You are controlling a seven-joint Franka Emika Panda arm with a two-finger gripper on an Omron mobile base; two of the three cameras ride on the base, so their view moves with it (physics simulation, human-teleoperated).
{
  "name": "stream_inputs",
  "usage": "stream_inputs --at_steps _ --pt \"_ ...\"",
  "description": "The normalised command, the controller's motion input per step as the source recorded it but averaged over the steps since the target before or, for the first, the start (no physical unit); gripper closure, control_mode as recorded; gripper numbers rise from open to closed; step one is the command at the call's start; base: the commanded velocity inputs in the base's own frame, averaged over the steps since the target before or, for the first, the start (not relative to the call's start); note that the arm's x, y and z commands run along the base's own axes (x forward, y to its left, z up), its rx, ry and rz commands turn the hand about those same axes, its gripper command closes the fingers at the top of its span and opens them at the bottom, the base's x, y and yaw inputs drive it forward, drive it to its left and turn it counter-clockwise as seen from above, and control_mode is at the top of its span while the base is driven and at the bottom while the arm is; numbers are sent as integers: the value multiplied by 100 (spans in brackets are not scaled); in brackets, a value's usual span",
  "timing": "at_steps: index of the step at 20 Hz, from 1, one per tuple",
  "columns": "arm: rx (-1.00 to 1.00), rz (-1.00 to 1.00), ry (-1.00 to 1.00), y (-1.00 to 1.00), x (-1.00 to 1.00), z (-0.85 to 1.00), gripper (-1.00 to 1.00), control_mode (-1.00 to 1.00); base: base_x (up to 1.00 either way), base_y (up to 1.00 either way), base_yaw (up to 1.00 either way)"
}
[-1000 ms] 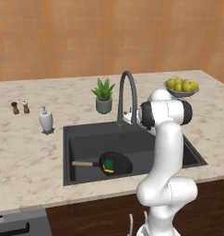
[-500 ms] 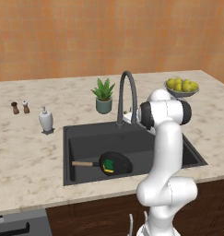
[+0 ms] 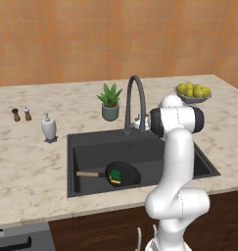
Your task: Pick the pan and sponge and place them into the sink. Then turn on the water.
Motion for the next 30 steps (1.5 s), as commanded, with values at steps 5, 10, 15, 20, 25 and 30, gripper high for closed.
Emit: stream_inputs --at_steps 5,10,15,20,25,30 --pt "0 0 0 -1 1 0 -100 -100 0 0 0" --pt "0 -1 0 -7 0 0 -100 -100 0 0 0" --pt "0 -5 0 -46 0 0 -100 -100 0 0 0" --pt "0 -5 0 -71 0 0 -100 -100 0 0 0" --pt "0 -3 2 -87 4 1 -100 -100 0 0 0" --pt "1 -1 4 -99 14 2 -100 -100 0 0 0"
